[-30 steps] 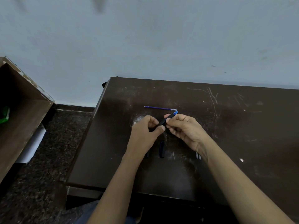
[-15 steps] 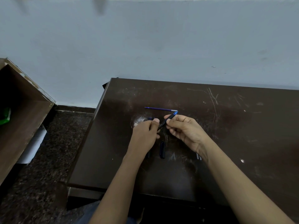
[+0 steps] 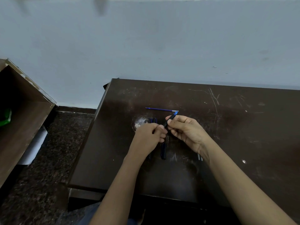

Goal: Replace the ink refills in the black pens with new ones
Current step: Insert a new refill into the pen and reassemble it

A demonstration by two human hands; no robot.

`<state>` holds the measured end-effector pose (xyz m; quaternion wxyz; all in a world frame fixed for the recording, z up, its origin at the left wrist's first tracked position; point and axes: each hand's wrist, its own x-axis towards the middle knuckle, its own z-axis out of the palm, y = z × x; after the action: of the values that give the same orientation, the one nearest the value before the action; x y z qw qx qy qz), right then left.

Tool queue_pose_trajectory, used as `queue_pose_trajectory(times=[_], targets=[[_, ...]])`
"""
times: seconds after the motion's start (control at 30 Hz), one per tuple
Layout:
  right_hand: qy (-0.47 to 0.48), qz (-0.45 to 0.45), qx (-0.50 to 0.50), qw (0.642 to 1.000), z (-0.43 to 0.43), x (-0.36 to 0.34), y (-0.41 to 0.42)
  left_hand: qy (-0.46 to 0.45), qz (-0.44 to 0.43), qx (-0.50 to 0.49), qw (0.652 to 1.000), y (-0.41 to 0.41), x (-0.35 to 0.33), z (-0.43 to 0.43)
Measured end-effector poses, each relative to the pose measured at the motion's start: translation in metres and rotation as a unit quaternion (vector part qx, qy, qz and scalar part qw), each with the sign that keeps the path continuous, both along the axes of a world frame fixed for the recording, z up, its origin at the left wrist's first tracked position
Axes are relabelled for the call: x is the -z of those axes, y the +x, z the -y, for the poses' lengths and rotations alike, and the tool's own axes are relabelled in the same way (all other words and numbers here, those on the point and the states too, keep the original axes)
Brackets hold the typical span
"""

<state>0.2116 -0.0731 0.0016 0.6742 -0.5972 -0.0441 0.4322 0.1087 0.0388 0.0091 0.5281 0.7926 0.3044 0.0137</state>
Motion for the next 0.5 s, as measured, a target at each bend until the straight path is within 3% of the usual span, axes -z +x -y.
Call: queue_pose_trajectory(times=[0.13, 0.37, 0.5], targets=[[0.003, -0.002, 0.003, 1.0, 0.0, 0.0002, 0.0008, 0.058, 0.036, -0.022, 0.997, -0.0026, 0.0003, -0.0025], [0.004, 0.003, 0.0, 1.0, 0.0005, 0.0012, 0.0008, -0.008, -0.002, 0.013, 1.0, 0.0, 0.0007, 0.0011], [0.006, 0.007, -0.003, 1.0, 0.001, 0.0023, 0.0015, 0.05, 0.017, 0.02, 0.998, -0.0017, -0.0016, -0.0019]])
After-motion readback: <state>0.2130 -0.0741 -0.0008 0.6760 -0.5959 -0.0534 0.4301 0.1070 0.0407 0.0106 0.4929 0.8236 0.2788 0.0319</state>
